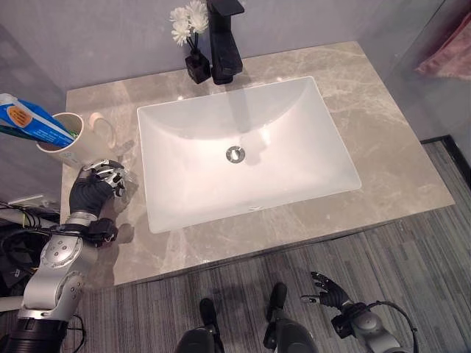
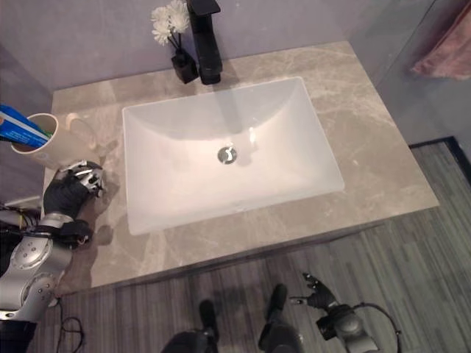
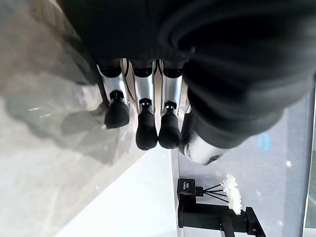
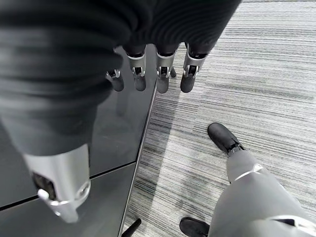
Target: Put brush and paste in cup on sink, flatten towel.
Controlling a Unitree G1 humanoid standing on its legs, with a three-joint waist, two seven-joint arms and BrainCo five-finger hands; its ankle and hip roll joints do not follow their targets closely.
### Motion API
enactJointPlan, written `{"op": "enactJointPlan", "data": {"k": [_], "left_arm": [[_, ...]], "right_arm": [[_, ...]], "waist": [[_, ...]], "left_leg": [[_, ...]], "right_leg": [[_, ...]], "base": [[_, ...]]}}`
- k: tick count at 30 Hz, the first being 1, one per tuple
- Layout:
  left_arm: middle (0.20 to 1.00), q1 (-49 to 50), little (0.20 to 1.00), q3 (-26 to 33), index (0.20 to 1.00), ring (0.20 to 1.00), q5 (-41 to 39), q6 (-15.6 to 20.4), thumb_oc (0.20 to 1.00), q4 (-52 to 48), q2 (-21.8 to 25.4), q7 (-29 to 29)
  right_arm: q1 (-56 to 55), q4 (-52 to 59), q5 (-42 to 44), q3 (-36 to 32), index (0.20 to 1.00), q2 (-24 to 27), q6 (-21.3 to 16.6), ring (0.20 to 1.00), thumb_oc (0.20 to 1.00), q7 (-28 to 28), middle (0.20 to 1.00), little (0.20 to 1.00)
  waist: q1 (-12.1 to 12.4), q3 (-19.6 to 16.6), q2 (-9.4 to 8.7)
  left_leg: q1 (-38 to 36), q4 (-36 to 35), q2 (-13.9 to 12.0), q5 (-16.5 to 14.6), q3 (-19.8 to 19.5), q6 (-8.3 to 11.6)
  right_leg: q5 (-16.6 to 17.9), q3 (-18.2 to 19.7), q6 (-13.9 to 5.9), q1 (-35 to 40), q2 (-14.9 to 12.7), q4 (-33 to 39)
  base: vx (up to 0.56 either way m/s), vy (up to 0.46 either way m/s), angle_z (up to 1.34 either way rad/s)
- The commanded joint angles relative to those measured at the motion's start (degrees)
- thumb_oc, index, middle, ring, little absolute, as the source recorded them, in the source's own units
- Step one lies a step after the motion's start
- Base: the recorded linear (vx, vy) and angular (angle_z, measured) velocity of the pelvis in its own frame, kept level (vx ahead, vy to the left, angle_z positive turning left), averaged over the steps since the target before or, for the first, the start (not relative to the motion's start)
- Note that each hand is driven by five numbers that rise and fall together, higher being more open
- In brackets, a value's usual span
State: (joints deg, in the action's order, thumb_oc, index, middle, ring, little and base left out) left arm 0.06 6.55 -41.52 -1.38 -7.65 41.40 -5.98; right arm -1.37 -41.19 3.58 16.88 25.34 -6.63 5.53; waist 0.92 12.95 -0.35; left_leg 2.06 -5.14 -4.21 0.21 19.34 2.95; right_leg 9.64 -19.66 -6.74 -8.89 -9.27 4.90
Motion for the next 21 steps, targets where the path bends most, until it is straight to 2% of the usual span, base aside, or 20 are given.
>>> {"op": "enactJointPlan", "data": {"k": [1, 10, 16, 17, 21], "left_arm": [[0.200, 4.1, 0.200, 1.5, 0.200, 0.200, 2.1, 1.0, 0.200, -0.8, 1.8, 1.6], [0.200, 14.1, 0.200, 7.6, 0.200, 0.200, 1.2, 1.4, 0.200, -4.4, 4.1, 3.6], [0.200, 13.8, 0.200, 8.7, 0.200, 0.200, 0.1, 2.0, 0.200, -2.9, 5.4, 3.9], [0.200, 12.2, 0.200, 8.5, 0.200, 0.200, -2.0, 2.0, 0.200, -0.9, 7.5, 4.5], [0.200, 8.6, 0.200, 8.1, 0.200, 0.200, -1.6, 2.6, 0.200, 1.8, 11.7, 4.2]], "right_arm": [[2.0, -1.1, -1.1, 1.0, 1.000, 0.1, -2.4, 1.000, 1.000, 0.3, 1.000, 1.000], [0.8, -1.3, -1.6, -0.4, 1.000, 0.4, -3.2, 1.000, 1.000, 0.0, 1.000, 1.000], [0.6, -1.4, -1.6, -0.2, 1.000, 0.7, -3.4, 1.000, 1.000, 0.2, 1.000, 1.000], [0.5, -0.9, -1.8, 0.2, 1.000, 1.4, -3.5, 1.000, 1.000, 0.5, 1.000, 1.000], [0.9, -0.5, -1.7, 0.7, 1.000, 2.2, -3.4, 1.000, 1.000, 0.2, 1.000, 1.000]], "waist": [[0.4, 0.5, -0.09], [1.5, 0.1, 0.25], [1.7, 0.5, 0.41], [1.5, 0.7, 0.41], [1.3, 1.3, 0.21]], "left_leg": [[1.5, 4.6, 0.5, -1.4, -2.7, -1.81], [0.6, 3.3, 0.3, -0.8, -2.7, -1.61], [0.4, 3.0, 0.1, -1.6, -3.5, -1.15], [0.7, 2.9, 0.2, -1.4, -3.6, -1.12], [1.8, 3.0, 0.1, -1.0, -3.7, -0.97]], "right_leg": [[-3.5, 2.3, -1.65, 4.8, -1.6, -1.0], [-3.6, 1.4, -1.75, 5.6, -1.2, -0.3], [-4.2, 1.7, -2.37, 5.8, -0.9, -0.3], [-3.9, 1.7, -2.47, 5.4, -0.8, -0.2], [-3.5, 1.7, -2.66, 4.4, -0.8, -0.2]], "base": [[0.00, 0.000, 0.00], [0.00, 0.000, 0.00], [0.02, 0.004, 0.02], [0.00, 0.000, 0.00], [-0.02, 0.001, 0.04]]}}
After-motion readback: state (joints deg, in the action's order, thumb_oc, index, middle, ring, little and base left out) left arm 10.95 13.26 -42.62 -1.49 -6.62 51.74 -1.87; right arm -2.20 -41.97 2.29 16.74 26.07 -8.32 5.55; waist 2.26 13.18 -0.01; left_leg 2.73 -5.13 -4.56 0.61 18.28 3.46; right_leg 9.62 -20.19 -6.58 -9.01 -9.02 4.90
